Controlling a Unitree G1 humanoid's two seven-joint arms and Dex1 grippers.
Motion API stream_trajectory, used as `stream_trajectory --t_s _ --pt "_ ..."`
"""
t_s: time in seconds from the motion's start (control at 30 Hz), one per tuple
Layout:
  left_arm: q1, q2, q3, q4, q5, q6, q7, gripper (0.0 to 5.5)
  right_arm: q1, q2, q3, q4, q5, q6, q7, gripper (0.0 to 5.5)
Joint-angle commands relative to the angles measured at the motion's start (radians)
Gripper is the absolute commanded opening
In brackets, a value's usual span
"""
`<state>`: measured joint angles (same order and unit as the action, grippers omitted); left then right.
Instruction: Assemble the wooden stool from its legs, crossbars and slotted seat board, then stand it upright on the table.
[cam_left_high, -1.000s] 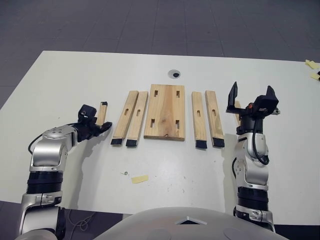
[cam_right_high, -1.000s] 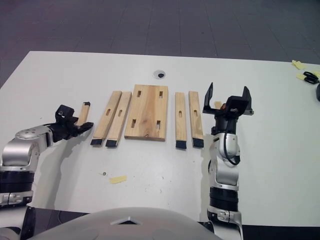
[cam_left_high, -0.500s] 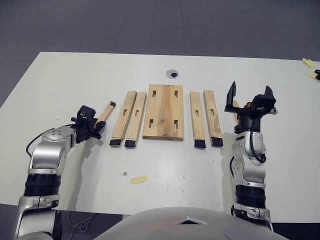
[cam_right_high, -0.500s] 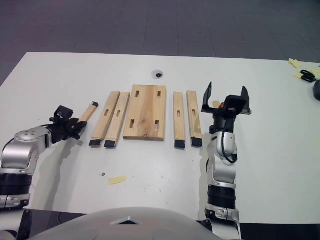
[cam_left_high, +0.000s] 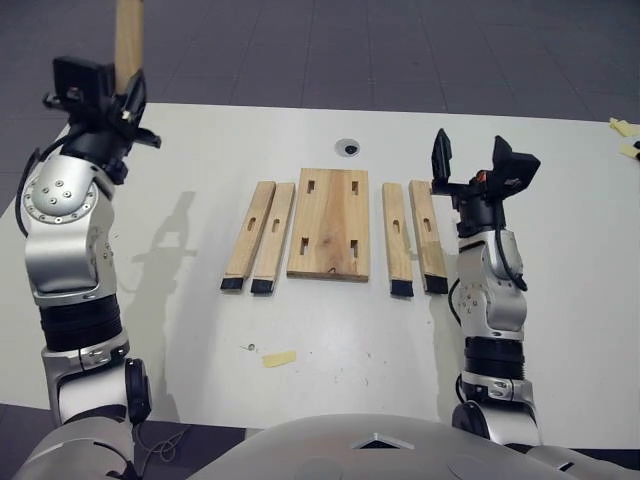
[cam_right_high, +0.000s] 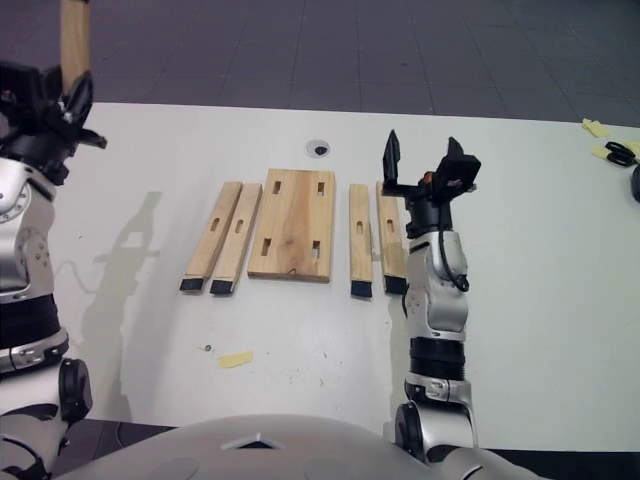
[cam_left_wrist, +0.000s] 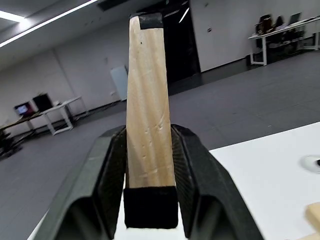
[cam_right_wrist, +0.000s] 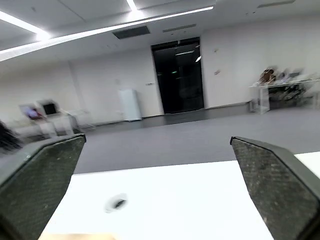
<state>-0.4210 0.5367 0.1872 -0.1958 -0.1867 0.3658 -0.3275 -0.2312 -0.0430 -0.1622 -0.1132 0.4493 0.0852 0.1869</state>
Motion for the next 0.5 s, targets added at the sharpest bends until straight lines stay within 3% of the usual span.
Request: stream_trajectory --t_s 0.03,0.2,0.5 --pt "-0.016 -0.029 -0.165 -0.011 0.003 -0.074 -0.143 1.28 0.002 -0.001 0.03 -0.181 0.262 0.189 0.089 5.4" --pt "-0.035 -0.106 -0.271 -0.059 -0.029 -0.094 -0.212 1.28 0.119 -0.039 0.139 -0.332 0.449 0.36 0.202 5.4" --pt "-0.001 -0.111 -0.355 -0.108 0.007 -0.127 -0.283 1.28 -0.04 0.102 0.09 -0.188 0.526 0.381 0.048 5.4"
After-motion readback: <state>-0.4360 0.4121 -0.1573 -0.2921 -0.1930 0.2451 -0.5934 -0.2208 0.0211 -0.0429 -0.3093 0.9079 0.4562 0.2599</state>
